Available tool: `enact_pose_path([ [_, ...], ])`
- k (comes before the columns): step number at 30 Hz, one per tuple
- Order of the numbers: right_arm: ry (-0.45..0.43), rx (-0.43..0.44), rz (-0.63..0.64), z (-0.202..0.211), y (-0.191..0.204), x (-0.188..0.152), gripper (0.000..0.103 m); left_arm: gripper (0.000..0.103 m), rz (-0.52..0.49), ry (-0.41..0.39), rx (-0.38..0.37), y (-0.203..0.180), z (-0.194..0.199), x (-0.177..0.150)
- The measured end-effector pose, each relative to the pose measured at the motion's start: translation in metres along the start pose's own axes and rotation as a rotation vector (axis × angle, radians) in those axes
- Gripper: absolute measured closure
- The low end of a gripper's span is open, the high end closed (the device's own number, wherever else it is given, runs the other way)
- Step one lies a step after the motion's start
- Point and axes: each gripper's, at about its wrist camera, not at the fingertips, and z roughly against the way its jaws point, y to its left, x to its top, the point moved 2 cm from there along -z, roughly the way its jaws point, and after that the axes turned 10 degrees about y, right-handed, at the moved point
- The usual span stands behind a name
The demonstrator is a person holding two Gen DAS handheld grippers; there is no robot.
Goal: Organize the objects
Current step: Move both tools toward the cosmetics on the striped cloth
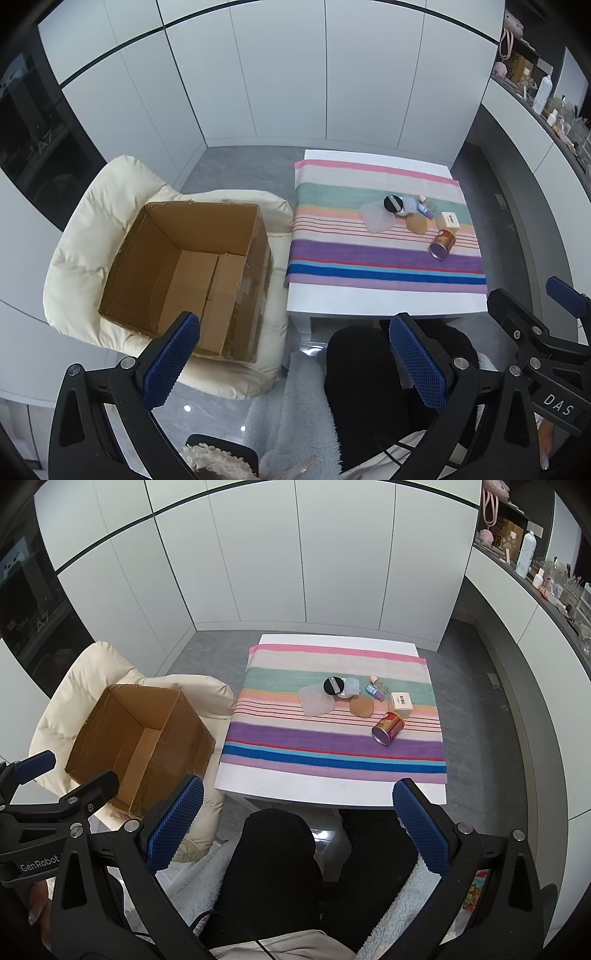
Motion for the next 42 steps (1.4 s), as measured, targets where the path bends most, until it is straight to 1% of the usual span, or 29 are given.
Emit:
enact_pose_path([
  [15,0.004,0.005,0.011,0.0014,0.0007,0.0001,0.000,0.000,-0.002,0.001,0.012,-0.0039,-0.0014,-0.0010],
  [19,0.002,0.007,0.014,0.0024,0.0007,-0.0008,0.000,0.000,-0.005,0.004,0.004,-0.0052,-0.0020,-0.0015],
  [25,0.008,0.014,0.010,0.0016,0.0002,0.0000,0.000,0.000,-0.007,-0.007,0.022,-0.0065,-0.0023,-0.0029],
  [42,0.014,0.014,0.006,-0.0027,-0.0021,0.0002,0.000,0.000,-0.011,0.009,0.014,-0.0068,-0.0071,-0.0026],
])
